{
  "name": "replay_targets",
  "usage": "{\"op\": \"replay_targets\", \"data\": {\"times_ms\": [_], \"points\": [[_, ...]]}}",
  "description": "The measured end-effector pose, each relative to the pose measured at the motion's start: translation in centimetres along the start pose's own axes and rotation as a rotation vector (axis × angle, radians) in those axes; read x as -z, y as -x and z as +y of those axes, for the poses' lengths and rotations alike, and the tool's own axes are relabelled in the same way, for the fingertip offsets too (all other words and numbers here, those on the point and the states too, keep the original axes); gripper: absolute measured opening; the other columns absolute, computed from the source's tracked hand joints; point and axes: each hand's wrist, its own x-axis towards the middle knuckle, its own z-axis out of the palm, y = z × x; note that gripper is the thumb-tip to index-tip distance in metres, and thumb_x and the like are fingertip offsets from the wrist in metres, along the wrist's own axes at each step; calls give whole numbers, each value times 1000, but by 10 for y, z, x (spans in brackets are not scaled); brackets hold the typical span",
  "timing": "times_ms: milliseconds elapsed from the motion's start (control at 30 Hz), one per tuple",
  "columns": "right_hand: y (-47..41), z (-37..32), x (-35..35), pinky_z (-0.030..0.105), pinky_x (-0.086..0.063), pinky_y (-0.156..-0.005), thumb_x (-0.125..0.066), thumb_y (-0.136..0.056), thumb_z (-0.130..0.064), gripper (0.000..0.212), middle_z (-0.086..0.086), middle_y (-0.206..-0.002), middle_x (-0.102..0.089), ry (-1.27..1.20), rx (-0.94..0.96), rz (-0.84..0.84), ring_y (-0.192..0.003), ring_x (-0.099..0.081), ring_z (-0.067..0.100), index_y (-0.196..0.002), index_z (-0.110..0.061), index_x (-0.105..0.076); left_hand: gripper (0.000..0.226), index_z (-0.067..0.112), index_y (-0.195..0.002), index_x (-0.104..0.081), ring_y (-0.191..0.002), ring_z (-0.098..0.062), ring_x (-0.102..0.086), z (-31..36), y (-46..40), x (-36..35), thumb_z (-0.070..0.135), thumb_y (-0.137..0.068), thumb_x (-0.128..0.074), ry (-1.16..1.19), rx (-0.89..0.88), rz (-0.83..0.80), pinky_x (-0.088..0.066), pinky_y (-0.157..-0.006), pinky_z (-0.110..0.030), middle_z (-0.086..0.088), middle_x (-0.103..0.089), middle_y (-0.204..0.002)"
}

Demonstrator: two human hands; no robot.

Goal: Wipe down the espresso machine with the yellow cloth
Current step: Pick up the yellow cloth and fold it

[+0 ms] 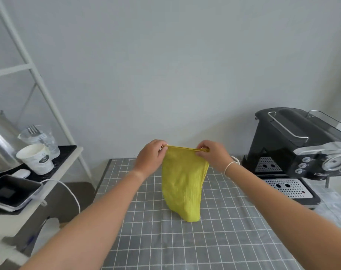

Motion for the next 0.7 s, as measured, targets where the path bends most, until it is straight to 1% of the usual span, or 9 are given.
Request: {"op": "replay_targets", "data": {"times_ms": [100,200,300,333,400,500,600,667,700], "points": [[-21,-16,25,15,-35,-55,-65,-84,-13,11,1,-77,-56,-5,54,134,-75,-49,17,-93,-8,-61,19,7,-98,-60,-81,-17,-56,9,-28,15,20,-96,-46,-4,-37,55,-47,-74,-34,-4,-62,-94],[-33,-30,45,14,-34,-56,-63,-85,-13,8,-6,-69,-52,-33,106,210,-74,-47,15,-90,-7,-64,19,4,-90,-59,-78,-22,-56,15,-47,28,19,-94,-49,22,-89,89,-46,-73,-36,-9,-62,-85],[-34,-30,51,21,-37,-61,-60,-86,-12,11,3,-75,-58,-50,147,221,-74,-49,16,-92,-6,-67,18,4,-89,-60,-78,-21,-56,14,-49,30,19,-94,-51,27,-121,84,-46,-72,-32,-9,-62,-84],[-31,-25,50,18,-38,-61,-59,-88,-11,12,4,-77,-59,-45,159,197,-74,-50,17,-93,-5,-68,18,4,-88,-60,-77,-21,-57,11,-44,27,19,-94,-51,44,-115,75,-46,-71,-30,-9,-62,-83],[-21,-9,41,9,-38,-59,-55,-90,-9,16,5,-79,-60,-28,167,93,-75,-51,16,-98,-4,-69,18,3,-87,-60,-74,-16,-56,4,-25,15,18,-93,-52,110,-77,36,-46,-68,-24,-8,-61,-80],[2,31,13,8,-37,-61,-53,-92,-9,19,6,-83,-65,61,127,-144,-78,-54,16,-102,-8,-69,14,9,-84,-58,-61,-9,-48,-10,17,-13,17,-93,-51,202,36,-110,-38,-56,-15,1,-54,-68],[34,68,-18,8,-36,-56,-52,-94,-15,22,-7,-73,-59,143,40,-387,-64,-50,5,-108,-9,-67,17,22,-79,-53,-54,-6,-40,-26,70,-47,18,-95,-47,243,178,-291,-30,-53,-18,4,-43,-60],[56,88,-35,8,-35,-55,-52,-94,-17,22,-14,-68,-50,147,-29,-536,-59,-42,-2,-109,-9,-66,18,21,-79,-53,-53,-5,-38,-32,104,-65,20,-96,-47,281,269,-387,-31,-56,-22,3,-43,-60],[63,97,-42,8,-36,-56,-53,-93,-17,21,-14,-69,-50,130,-79,-611,-61,-43,-2,-107,-10,-67,18,21,-79,-54,-54,-5,-38,-34,118,-71,22,-96,-46,300,314,-436,-32,-57,-23,2,-43,-61]]}}
